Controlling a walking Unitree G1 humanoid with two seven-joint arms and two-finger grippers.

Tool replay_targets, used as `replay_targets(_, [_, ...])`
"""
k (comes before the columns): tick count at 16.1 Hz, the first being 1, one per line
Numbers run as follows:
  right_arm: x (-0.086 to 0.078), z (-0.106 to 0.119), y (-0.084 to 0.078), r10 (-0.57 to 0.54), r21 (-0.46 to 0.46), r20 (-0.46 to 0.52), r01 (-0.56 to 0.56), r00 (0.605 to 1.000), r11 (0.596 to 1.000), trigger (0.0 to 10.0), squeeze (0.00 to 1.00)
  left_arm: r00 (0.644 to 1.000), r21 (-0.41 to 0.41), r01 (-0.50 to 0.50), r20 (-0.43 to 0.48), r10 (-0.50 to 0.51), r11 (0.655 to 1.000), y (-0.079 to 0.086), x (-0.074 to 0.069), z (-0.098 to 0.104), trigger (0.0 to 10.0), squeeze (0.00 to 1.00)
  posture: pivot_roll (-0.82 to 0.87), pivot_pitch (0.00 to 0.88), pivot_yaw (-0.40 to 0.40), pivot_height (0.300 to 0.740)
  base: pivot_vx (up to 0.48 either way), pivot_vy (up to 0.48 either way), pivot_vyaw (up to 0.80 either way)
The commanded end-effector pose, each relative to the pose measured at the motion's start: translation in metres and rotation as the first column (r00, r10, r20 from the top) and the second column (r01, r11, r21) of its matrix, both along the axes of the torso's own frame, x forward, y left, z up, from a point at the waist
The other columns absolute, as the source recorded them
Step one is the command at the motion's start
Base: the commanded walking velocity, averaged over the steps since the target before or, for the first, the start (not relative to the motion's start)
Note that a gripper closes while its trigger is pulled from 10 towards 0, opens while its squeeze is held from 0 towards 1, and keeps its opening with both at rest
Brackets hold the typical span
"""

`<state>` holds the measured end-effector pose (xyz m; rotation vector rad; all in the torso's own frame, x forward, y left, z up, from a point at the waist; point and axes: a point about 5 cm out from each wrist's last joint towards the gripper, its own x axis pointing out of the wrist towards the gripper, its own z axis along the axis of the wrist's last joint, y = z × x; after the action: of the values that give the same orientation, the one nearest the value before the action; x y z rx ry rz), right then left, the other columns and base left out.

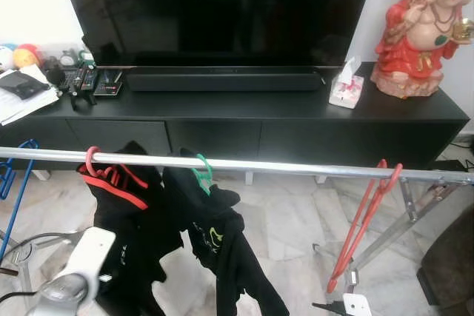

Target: Hang hanger

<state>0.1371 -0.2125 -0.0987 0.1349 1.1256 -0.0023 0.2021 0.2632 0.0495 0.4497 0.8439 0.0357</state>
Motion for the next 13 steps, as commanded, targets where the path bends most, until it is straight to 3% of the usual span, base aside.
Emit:
replay_targets(1, [0.000, 0.000, -0.001, 0.009, -0.004, -0.007, -0.009, 1.000, 1.000, 10.0, 0.00, 0.998, 0.067, -0.001, 0.064, -0.003, 0.998, 0.004, 0.004, 0.012, 10.0, 0.00, 0.04, 0.000, -0.031, 0.740, 0.000, 0.000, 0.00])
replay_targets(5, [0.000, 0.000, -0.002, 0.012, -0.006, -0.005, -0.012, 1.000, 1.000, 10.0, 0.00, 0.966, 0.080, 0.004, 0.258, -0.024, 0.997, -0.003, 0.026, 0.044, 10.0, 0.00, 0.04, 0.000, -0.033, 0.740, 0.000, 0.000, 0.00])
replay_targets(9, [0.000, 0.000, -0.002, 0.013, -0.006, -0.005, -0.013, 1.000, 1.000, 10.0, 0.00, 0.943, -0.010, 0.069, 0.327, -0.062, 0.998, -0.017, 0.041, 0.038, 10.0, 0.00, 0.04, 0.000, -0.035, 0.740, 0.000, 0.000, 0.00])
replay_targets(13, [0.001, 0.000, -0.001, 0.004, -0.006, 0.000, -0.004, 1.000, 1.000, 10.0, 0.00, 0.934, -0.010, 0.028, 0.357, -0.023, 1.000, -0.014, 0.061, 0.021, 10.0, 0.00, 0.00, 0.000, -0.029, 0.740, 0.000, 0.000, 0.00])
